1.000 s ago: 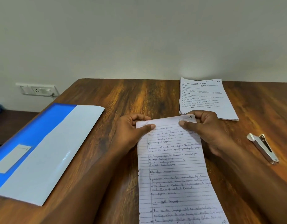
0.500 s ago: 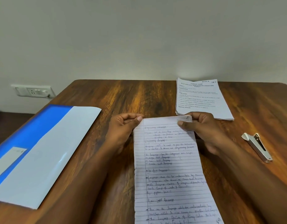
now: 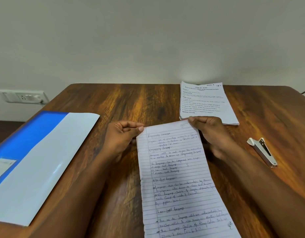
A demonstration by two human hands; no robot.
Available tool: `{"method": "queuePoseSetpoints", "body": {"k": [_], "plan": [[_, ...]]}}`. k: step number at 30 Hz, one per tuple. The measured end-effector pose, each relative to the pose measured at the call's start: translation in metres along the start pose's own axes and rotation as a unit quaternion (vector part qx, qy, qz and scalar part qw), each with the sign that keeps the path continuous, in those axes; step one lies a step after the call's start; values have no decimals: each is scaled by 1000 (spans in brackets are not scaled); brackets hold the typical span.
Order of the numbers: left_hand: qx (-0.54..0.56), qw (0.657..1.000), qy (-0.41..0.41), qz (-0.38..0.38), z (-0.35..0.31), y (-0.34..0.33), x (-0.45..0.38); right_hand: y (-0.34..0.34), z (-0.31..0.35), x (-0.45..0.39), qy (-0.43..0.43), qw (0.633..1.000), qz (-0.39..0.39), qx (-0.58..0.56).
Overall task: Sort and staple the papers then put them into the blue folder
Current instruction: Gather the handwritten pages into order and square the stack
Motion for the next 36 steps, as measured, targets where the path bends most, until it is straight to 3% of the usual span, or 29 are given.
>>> {"method": "queuePoseSetpoints", "body": {"k": [7, 14, 24, 29, 34, 36], "plan": [[4, 1000, 6, 13, 1, 2, -3, 0, -11, -3, -29, 999, 7, 13], [-9, 1000, 26, 10, 4, -4, 9, 0, -9, 1, 24, 1000, 3, 17], [-24, 999, -5, -20, -9, 2, 0, -1, 3, -6, 48, 999, 5, 12], [-13, 997, -55, -49, -22, 12, 3, -14, -1, 0, -20, 998, 56, -21], [6, 993, -79, -92, -31, 19, 10, -49, 2, 28, -64, 972, 217, -58], [19, 992, -62, -108, -27, 22, 12, -50, -5, 32, -72, 973, 212, -53]]}}
Point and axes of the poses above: each hand's wrist, its own x-axis away from the middle knuckle, its own y-axis out of the back of the hand, z = x × y, the point moved 10 cm from there along -x, towards the middle knuckle
